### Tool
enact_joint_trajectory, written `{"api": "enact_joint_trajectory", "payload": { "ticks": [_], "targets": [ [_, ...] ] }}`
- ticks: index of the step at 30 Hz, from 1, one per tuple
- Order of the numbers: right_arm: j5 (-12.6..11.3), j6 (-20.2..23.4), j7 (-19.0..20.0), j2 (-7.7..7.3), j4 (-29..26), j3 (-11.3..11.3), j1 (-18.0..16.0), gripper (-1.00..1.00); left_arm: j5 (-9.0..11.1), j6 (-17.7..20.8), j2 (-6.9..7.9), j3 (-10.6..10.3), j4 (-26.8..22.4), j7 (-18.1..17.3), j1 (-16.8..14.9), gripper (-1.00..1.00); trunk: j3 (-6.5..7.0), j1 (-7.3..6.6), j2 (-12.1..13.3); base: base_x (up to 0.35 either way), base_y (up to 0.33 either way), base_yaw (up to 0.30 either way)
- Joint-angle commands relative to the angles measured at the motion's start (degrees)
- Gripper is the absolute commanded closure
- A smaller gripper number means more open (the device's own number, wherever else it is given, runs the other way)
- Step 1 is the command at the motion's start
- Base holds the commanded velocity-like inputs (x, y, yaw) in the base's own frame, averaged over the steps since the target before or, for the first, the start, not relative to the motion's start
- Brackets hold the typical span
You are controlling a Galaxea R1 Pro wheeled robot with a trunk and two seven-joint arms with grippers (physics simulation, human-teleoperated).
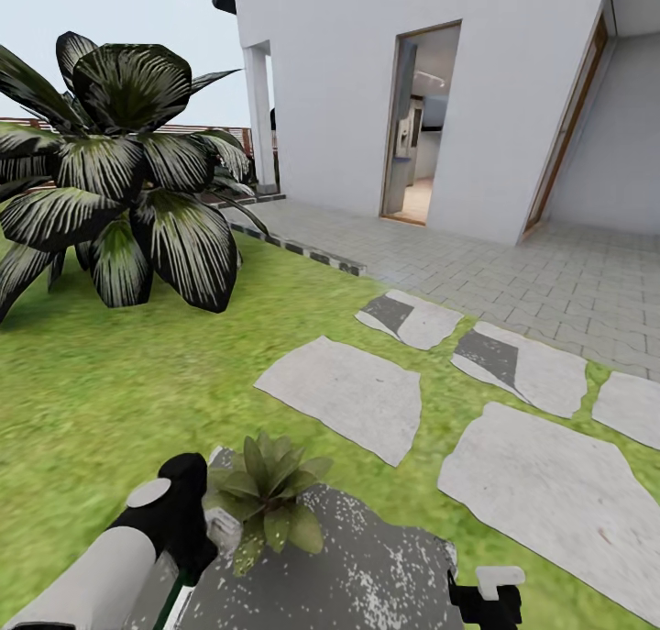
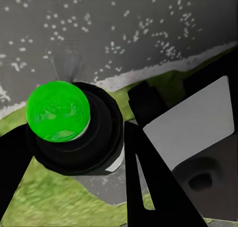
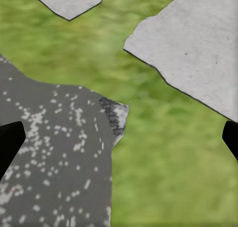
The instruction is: Pick up the pesticide atomizer in the garden and spray insectifuge to fully cover both potted plants in the garden.
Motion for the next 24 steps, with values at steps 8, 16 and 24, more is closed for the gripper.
{"api": "enact_joint_trajectory", "payload": {
  "ticks": [8,16,24],
  "targets": [
    [0.38,-0.09,-0.42,0.00,0.05,0.12,-0.03,-1.00,-0.36,0.98,-0.09,-0.34,-3.85,-1.24,-0.74,1.00,-0.06,-0.01,-0.02,0.066,0.038,0.000],
    [0.38,-0.09,-0.42,0.00,0.05,0.12,-0.03,-1.00,-0.41,0.65,-0.04,-0.26,-3.53,-1.25,0.05,1.00,-0.06,-0.01,-0.02,0.028,0.018,0.000],
    [0.38,-0.09,-0.42,0.00,0.05,0.12,-0.03,-1.00,-0.36,0.69,-0.18,-0.25,-3.15,-1.29,0.07,1.00,-0.06,-0.01,-0.02,0.178,0.000,0.000]
  ]
}}
